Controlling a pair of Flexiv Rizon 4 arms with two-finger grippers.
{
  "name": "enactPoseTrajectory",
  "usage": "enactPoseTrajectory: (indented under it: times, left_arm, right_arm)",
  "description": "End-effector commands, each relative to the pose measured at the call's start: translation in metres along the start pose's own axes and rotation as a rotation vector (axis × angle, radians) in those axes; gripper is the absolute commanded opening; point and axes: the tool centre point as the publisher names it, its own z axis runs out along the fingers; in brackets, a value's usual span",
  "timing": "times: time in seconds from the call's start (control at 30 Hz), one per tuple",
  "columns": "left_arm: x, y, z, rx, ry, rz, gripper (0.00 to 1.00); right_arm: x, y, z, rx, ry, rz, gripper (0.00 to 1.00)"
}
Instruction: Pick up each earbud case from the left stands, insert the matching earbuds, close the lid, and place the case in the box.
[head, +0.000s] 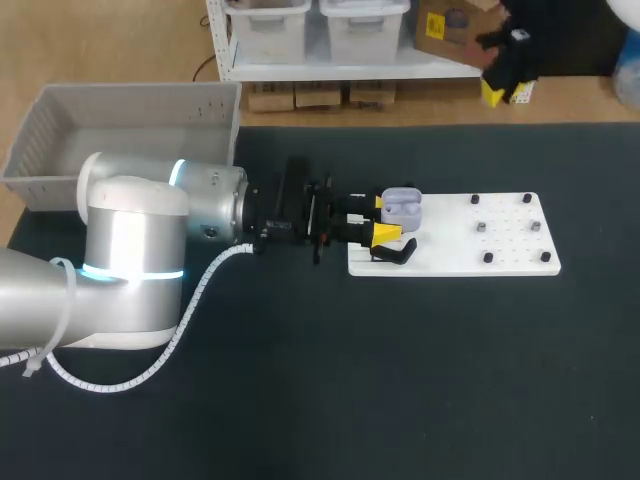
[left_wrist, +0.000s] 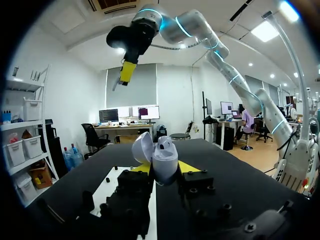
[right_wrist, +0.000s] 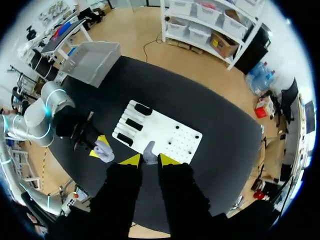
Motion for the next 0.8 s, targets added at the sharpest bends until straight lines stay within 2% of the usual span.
enactPoseTrajectory:
  times: [0.03, 0.27, 0.57, 0.8]
  left_arm:
    - [0.001, -0.001, 0.0, -0.006, -0.003, 0.003, 0.0]
    - [0.001, -0.001, 0.0, -0.006, -0.003, 0.003, 0.0]
    - [0.001, -0.001, 0.0, -0.006, -0.003, 0.003, 0.0]
    - [0.001, -0.001, 0.0, -0.006, -0.003, 0.003, 0.0]
  right_arm:
    - [0.02, 0.029, -0.023, 0.05, -0.057, -0.042, 0.0]
    - [0.028, 0.062, -0.033, 0.035, -0.045, -0.106, 0.0]
    - [0.038, 0.092, -0.016, 0.016, 0.044, -0.147, 0.0]
    - [0.041, 0.117, -0.006, 0.04, 0.098, -0.187, 0.0]
